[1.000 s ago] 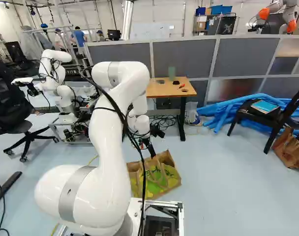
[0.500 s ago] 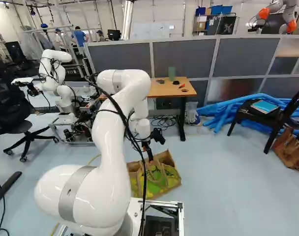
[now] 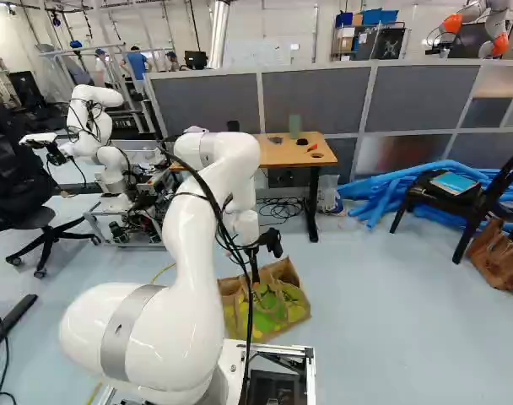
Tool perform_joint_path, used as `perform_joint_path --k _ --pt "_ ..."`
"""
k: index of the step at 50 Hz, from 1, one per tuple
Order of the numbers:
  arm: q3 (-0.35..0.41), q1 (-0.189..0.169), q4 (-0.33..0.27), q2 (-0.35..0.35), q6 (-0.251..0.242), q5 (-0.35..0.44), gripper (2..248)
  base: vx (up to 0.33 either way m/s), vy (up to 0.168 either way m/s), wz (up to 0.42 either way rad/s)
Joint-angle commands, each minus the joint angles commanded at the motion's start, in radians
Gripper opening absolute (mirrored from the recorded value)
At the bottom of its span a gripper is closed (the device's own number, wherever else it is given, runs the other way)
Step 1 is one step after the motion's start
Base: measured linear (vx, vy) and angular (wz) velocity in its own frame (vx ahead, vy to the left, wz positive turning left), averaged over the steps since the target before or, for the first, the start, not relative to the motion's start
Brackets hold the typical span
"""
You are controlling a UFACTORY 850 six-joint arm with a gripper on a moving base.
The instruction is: Pick up the bag on the ground and place it on the table
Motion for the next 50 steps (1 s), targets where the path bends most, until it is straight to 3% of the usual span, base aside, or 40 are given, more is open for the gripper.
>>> perform_joint_path --k 50 --pt "-0.168 0.0 0.0 -0.192 0.001 0.0 247 0.0 0.0 0.0"
